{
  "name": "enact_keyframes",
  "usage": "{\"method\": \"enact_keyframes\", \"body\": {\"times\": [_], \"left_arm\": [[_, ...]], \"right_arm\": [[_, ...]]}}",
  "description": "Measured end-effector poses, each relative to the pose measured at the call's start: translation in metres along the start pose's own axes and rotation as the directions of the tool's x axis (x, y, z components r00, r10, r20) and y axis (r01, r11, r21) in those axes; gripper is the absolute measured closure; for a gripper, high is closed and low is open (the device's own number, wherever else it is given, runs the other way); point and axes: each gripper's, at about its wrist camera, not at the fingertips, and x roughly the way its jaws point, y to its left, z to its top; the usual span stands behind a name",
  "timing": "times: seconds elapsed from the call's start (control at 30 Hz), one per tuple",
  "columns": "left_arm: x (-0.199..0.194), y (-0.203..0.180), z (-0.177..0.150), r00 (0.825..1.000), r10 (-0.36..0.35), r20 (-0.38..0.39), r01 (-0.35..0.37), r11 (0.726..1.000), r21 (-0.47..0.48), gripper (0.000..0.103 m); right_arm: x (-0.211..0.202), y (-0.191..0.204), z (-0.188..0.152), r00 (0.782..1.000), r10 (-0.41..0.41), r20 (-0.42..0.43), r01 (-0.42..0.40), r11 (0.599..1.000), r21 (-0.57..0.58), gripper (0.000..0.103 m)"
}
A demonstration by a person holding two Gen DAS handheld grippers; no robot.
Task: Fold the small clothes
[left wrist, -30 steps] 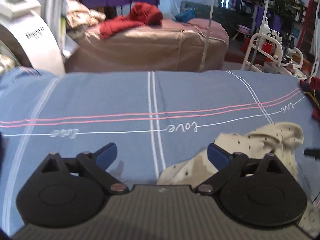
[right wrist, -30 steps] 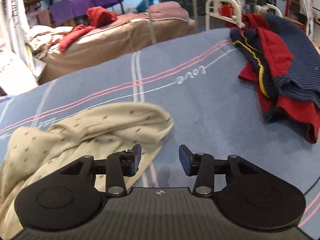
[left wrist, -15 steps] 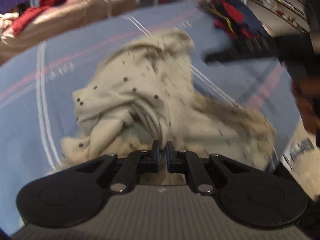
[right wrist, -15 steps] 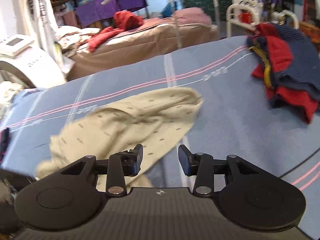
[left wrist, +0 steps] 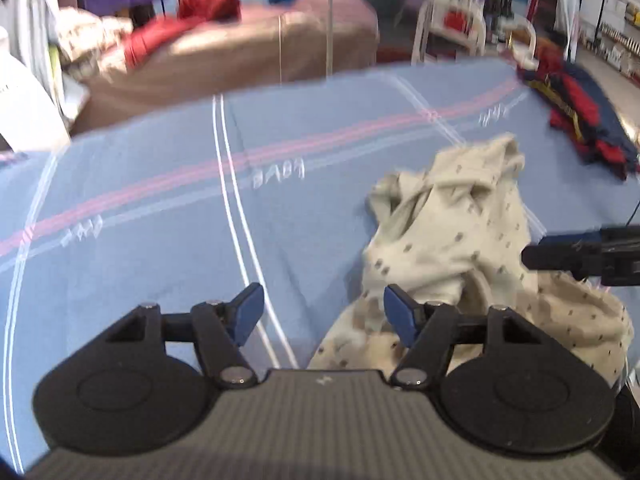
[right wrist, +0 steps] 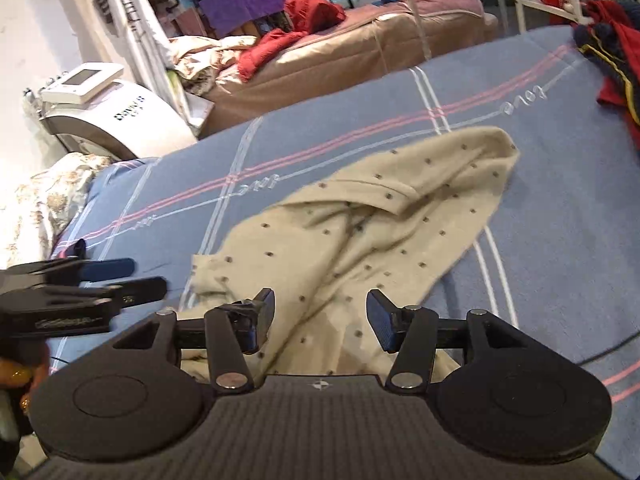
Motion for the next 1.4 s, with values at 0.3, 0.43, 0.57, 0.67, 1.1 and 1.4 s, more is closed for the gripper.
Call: {"method": "enact_keyframes", "body": {"times": [0.3,0.43,0.57,0.67,1.1,1.4], "left_arm": [[-0.005,-0.018,-0.018,1.000,-0.029,-0.006,0.029,0.999,0.042,0.043],[-0.007,-0.011,-0.016,1.000,-0.028,0.008,0.028,0.999,0.026,0.043],[0.002,-0.006,0.014,0.998,-0.035,0.052,0.034,0.999,0.015,0.043],[0.022,-0.014,0.047,0.993,-0.103,0.062,0.103,0.995,-0.005,0.042],[0.125,-0.061,0.089,0.977,-0.213,-0.024,0.214,0.975,0.057,0.101],[-0.001,0.087,0.127,0.934,0.217,0.284,-0.175,0.970,-0.168,0.101]], "right_arm": [[0.051,0.048,0.004,0.984,-0.176,-0.022,0.160,0.934,-0.321,0.099],[0.024,-0.012,0.012,0.976,-0.216,0.020,0.216,0.976,-0.012,0.099],[0.008,-0.060,-0.011,0.956,-0.281,-0.086,0.291,0.946,0.143,0.083],[-0.003,-0.074,-0.033,0.968,-0.229,-0.101,0.247,0.939,0.239,0.082],[-0.017,-0.076,-0.040,0.970,-0.226,-0.087,0.241,0.934,0.263,0.076],[-0.010,-0.068,-0.029,0.965,-0.246,-0.093,0.261,0.937,0.231,0.067]]}}
